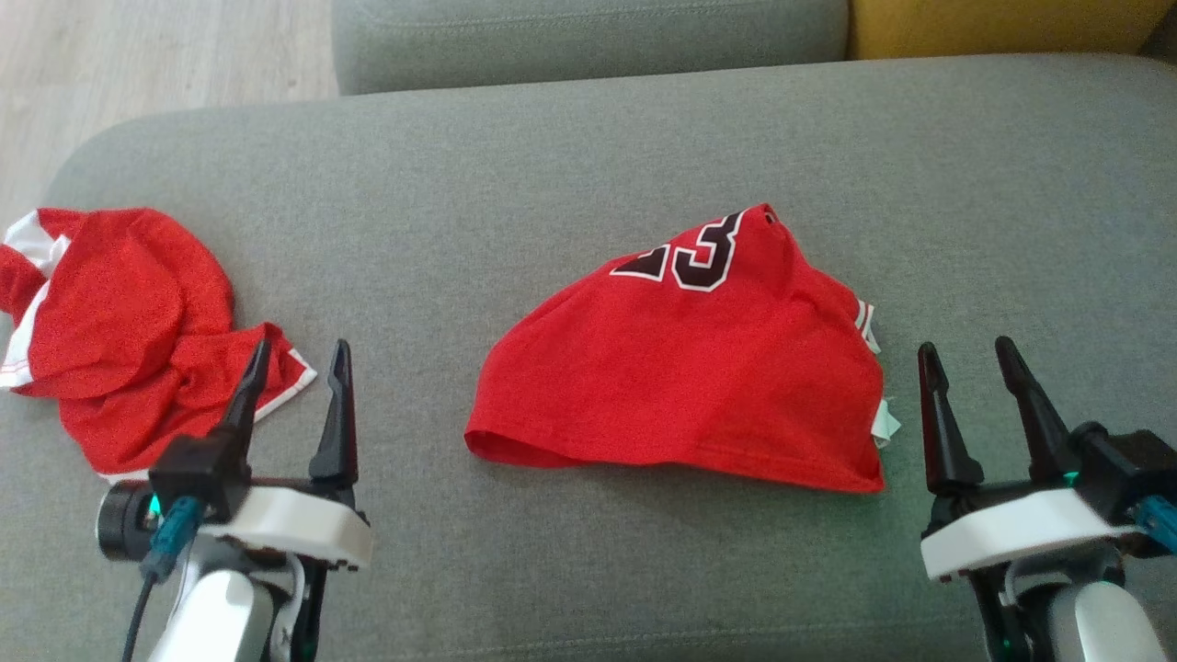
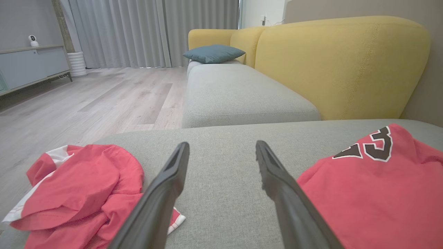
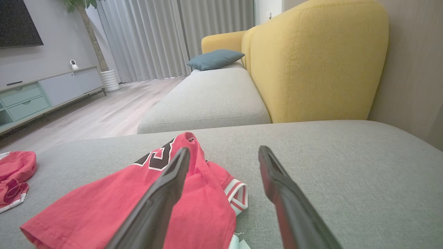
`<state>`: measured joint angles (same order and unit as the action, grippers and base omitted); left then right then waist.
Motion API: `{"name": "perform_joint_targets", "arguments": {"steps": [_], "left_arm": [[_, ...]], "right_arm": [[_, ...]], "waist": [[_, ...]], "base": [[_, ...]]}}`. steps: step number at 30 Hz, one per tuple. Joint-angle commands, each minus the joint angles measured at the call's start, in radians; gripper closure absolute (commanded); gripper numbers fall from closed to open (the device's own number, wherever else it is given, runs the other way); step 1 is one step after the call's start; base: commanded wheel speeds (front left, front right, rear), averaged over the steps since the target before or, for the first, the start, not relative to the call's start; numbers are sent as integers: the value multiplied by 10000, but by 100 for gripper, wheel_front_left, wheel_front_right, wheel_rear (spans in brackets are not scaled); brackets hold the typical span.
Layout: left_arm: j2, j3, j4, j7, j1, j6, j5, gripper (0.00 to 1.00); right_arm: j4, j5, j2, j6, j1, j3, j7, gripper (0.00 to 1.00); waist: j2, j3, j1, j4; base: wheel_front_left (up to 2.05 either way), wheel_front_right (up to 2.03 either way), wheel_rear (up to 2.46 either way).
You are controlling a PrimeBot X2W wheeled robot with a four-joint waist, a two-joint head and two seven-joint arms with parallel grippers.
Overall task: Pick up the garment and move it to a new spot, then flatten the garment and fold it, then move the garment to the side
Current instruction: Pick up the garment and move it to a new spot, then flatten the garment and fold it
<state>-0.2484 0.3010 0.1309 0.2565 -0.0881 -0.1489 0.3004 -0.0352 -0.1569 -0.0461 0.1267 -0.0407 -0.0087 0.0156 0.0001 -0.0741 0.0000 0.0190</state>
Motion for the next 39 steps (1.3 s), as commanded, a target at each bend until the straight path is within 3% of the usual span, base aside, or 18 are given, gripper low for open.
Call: {"name": "perform_joint_targets", "arguments": {"steps": [1, 39], "left_arm": [[-270, -455, -283, 53, -261, 18, -100, 0], [-338, -248, -117, 51, 24, -51, -110, 0]], "right_arm": [[-369, -19, -41, 40, 182, 199, -10, 0], [-326, -208, -41, 40, 6, 190, -86, 0]], "waist": [[-1, 68, 0, 6], [-1, 217, 0, -24]], "base": [[0, 0, 0], [0, 0, 0]]}}
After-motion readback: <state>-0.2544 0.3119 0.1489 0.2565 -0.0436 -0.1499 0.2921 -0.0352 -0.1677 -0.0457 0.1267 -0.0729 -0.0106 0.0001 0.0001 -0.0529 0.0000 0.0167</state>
